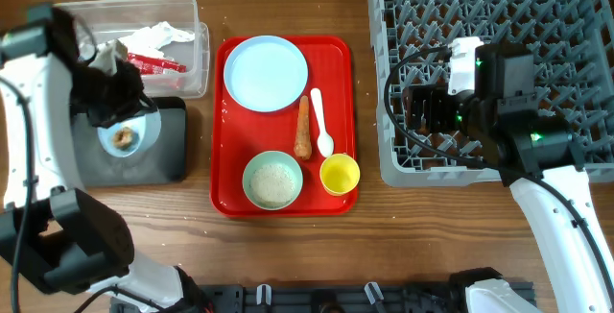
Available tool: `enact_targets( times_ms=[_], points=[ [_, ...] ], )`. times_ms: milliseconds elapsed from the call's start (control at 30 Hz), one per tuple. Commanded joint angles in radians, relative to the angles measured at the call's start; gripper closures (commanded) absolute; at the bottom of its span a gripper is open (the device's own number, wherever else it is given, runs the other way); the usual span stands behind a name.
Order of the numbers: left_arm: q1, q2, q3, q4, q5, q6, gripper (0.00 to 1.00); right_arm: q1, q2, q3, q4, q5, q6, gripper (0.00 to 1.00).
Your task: Sort waste into correct bins and load items into the dishwasher rack
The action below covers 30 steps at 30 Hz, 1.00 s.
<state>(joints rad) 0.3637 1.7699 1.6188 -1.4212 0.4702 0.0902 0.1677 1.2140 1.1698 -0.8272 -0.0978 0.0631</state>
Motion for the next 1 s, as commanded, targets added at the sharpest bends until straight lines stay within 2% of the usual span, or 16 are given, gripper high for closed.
enact_targets(
  times_ms=[0,100,200,267,500,567,633,733,767,867,967],
  points=[
    [0.196,-0.001,-0.200,0.085,0.405,0.286,0.96,-0.001,0.007,0.006,0.003,-0.016,0.016,0.00],
    [0.410,0.000,-0.365,0.258,0.692,0.329,0.96,-0.001,0.007,0.006,0.003,-0.016,0.019,0.00],
    [0.550,0.044,-0.405,0.396,0.913,0.325,0.96,-0.001,0.007,0.006,0.003,-0.016,0.019,0.00],
    [0.572,0.083,-0.405,0.438,0.974,0.321,0.96,-0.001,0.007,0.006,0.003,-0.016,0.036,0.00],
    [0.552,0.090,-0.404,0.430,0.971,0.288,0.96,-0.001,0.007,0.006,0.003,-0.016,0.044,0.00],
    [0.445,0.029,-0.396,0.426,0.841,0.295,0.96,-0.001,0.007,0.006,0.004,-0.016,0.045,0.00],
    [0.307,-0.043,-0.378,0.439,0.679,0.232,0.96,-0.001,0.007,0.006,0.002,-0.016,0.045,0.00],
    [-0.027,-0.169,-0.374,0.542,0.254,-0.021,0.96,-0.001,0.007,0.006,0.002,-0.016,0.045,0.00],
    [-0.185,-0.195,-0.374,0.577,0.072,-0.096,0.96,-0.001,0.007,0.006,0.002,-0.016,0.045,0.00],
    [-0.476,-0.174,-0.374,0.627,-0.271,-0.211,0.96,-0.001,0.007,0.006,0.000,-0.016,0.045,0.00],
    [-0.664,-0.084,-0.374,0.645,-0.468,-0.211,0.96,-0.001,0.007,0.006,0.000,-0.016,0.045,0.00]
  ],
)
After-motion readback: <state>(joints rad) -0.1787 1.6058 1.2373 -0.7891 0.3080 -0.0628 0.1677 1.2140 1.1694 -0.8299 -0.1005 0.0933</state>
